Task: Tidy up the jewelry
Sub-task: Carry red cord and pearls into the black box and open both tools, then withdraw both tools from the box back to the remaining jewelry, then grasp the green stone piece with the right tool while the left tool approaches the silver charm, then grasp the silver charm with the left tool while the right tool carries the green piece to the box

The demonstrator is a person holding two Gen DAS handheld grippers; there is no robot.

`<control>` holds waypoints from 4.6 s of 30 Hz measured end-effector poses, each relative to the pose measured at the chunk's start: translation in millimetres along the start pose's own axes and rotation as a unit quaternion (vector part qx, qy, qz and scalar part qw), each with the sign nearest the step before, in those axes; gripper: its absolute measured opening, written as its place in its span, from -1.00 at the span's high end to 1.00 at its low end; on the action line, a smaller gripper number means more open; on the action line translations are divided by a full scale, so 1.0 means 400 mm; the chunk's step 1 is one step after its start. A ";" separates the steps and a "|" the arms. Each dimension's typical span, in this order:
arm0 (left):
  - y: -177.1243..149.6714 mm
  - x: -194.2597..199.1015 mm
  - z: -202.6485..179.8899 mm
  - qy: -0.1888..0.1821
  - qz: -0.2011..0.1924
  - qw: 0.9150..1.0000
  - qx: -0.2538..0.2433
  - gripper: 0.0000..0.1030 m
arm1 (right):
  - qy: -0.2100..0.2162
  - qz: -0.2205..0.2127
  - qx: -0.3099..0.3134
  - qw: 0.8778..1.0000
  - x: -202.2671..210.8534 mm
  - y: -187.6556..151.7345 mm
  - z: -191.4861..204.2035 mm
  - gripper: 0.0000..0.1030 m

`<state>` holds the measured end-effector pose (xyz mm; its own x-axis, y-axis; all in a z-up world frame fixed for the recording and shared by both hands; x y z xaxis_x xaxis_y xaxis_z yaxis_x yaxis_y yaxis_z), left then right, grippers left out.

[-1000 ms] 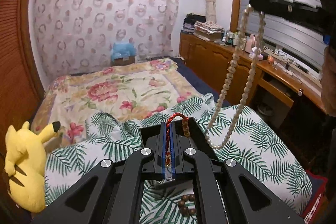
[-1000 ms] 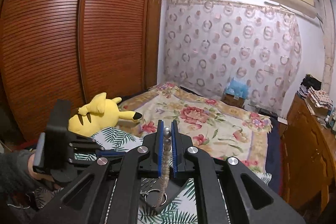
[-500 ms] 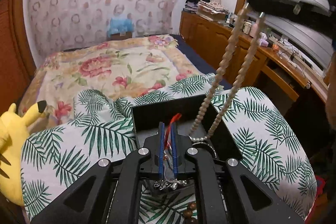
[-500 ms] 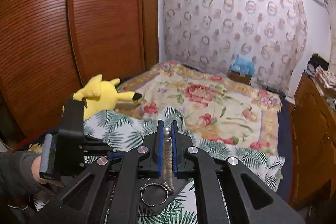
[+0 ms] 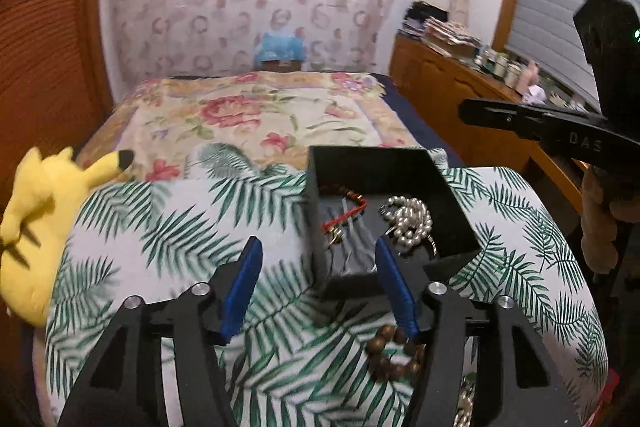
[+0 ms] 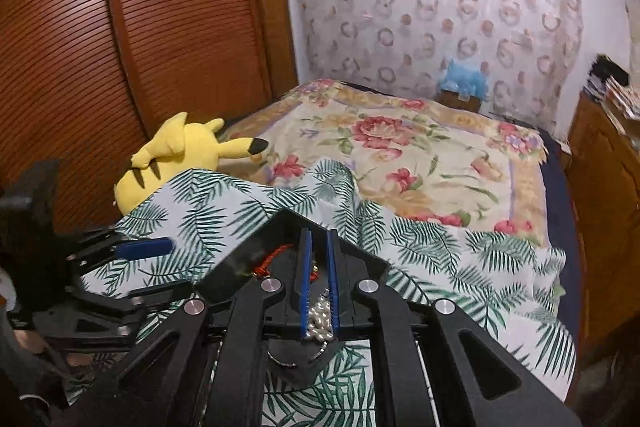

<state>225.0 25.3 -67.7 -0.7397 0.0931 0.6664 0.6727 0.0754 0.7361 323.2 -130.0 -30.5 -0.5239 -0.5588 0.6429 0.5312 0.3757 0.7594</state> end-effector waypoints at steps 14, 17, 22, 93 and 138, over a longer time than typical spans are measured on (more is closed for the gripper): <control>-0.045 0.115 -0.028 0.014 -0.027 0.999 0.014 -0.51 | -0.053 0.005 -0.008 0.999 0.086 -0.154 0.022 0.82; -0.059 0.137 -0.047 0.017 -0.030 0.999 0.008 -0.53 | -0.059 0.010 -0.009 0.998 0.101 -0.189 0.020 0.82; -0.078 0.152 -0.066 0.016 -0.033 0.999 0.003 -0.54 | -0.058 0.007 -0.025 0.998 0.130 -0.238 0.015 0.53; -0.362 0.119 -0.043 -0.044 0.070 0.990 -0.116 0.32 | -0.076 0.028 0.028 0.996 0.202 -0.365 0.124 0.74; 0.006 0.017 -0.063 -0.077 0.002 0.991 -0.112 0.72 | -0.024 -0.054 0.010 0.998 0.084 -0.074 0.056 0.74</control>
<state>221.3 1.1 -58.4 -0.7136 0.2440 0.6567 0.6427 -0.1452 0.7523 274.9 -143.2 -29.2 -0.6089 -0.5614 0.5603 0.4566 0.3295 0.8264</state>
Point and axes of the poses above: each gripper's, at about its wrist camera, not at the fingertips, and x roughly against the way its jaws point, z to its left, y to its top, the point moved 4 cm from there along -x, roughly the way its jaws point, and after that the axes turned 1 degree about -y, right-handed, at the moved point
